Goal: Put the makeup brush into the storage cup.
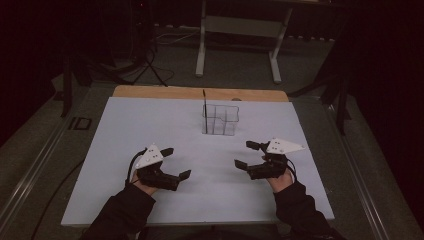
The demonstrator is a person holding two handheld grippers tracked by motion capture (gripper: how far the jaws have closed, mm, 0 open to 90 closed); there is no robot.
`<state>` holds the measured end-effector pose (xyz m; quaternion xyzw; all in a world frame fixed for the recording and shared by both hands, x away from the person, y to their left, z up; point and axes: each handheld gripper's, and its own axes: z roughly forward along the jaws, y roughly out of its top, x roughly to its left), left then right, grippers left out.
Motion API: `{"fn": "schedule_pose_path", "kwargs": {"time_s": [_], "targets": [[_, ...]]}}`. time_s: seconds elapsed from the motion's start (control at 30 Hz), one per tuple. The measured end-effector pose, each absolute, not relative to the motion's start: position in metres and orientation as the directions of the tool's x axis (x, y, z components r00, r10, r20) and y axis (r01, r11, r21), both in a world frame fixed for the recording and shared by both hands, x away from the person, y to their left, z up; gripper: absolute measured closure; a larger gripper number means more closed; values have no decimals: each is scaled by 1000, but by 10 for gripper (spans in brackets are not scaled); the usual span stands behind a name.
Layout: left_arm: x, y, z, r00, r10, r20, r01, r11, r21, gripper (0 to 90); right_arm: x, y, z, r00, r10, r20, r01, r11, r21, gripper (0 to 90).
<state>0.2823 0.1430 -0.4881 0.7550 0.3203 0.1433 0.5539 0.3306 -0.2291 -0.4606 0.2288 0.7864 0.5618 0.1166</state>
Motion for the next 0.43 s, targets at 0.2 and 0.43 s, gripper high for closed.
{"fn": "schedule_pose_path", "kwargs": {"time_s": [0.2,0.43], "targets": [[281,143,-495,749,651,-124,331,-205,921,18,330,-230,-463,-871,488,62,224,282,933,145],[281,142,-495,752,646,-127,329,-202,922,18,330,-229,-464,-873,483,58,220,285,933,145]]}}
